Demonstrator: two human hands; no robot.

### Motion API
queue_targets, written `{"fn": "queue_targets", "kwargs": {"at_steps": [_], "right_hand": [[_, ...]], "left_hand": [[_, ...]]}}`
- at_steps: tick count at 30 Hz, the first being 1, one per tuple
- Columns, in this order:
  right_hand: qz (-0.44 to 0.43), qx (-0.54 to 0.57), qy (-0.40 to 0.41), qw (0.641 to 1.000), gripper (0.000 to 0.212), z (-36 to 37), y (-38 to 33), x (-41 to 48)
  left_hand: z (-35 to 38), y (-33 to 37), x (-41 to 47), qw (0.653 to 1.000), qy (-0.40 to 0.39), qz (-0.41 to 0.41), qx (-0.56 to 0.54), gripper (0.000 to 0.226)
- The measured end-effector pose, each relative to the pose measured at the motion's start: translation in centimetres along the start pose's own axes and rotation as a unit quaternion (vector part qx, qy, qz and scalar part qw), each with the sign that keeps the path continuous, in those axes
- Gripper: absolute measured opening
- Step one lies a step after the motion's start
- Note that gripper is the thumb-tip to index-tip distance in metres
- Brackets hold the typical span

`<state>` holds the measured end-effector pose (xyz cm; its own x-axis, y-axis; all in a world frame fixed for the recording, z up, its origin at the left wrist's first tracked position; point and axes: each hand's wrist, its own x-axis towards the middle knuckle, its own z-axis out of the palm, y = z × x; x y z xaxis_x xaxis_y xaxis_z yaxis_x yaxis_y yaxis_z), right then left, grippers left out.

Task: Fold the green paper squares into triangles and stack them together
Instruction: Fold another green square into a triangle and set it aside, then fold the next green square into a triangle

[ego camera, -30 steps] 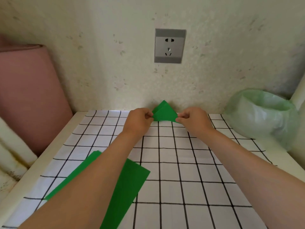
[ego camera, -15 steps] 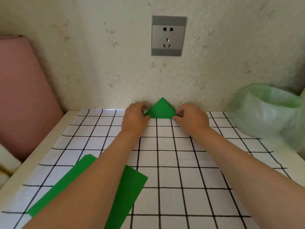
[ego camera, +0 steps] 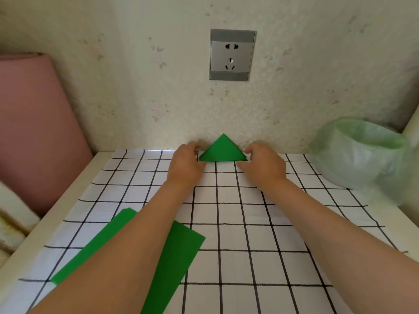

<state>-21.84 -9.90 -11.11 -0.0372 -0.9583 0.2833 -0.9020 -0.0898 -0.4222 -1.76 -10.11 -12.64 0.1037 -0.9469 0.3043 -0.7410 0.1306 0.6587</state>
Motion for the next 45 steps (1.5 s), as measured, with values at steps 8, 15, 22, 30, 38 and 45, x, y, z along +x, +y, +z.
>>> {"fn": "queue_targets", "kwargs": {"at_steps": [8,15,22,30,38,45], "right_hand": [[-0.112,-0.001,-0.087,0.99,0.034,-3.3,-4.2,-4.1],[-0.225,0.02,-0.209,0.952,0.03,-4.6,-9.9,-12.1],[-0.248,0.028,-0.279,0.927,0.044,-4.4,-11.3,-18.8],[-0.247,-0.033,-0.302,0.92,0.079,-3.4,-11.7,-21.8],[-0.25,-0.059,-0.255,0.932,0.068,-1.9,-11.5,-21.8],[-0.251,0.019,-0.198,0.947,0.053,-2.1,-11.4,-20.8]], "left_hand": [[-5.1,2.2,-4.2,0.998,-0.057,0.038,-0.006,0.046],[-11.1,1.2,-11.9,0.981,-0.174,0.037,0.081,0.037],[-15.8,-0.4,-17.5,0.973,-0.2,0.003,0.116,0.042],[-17.2,-1.9,-21.4,0.945,-0.281,0.009,0.166,0.083],[-16.3,-4.3,-22.2,0.936,-0.278,0.009,0.215,0.084],[-16.0,-4.2,-21.7,0.968,-0.165,0.05,0.183,0.058]]}}
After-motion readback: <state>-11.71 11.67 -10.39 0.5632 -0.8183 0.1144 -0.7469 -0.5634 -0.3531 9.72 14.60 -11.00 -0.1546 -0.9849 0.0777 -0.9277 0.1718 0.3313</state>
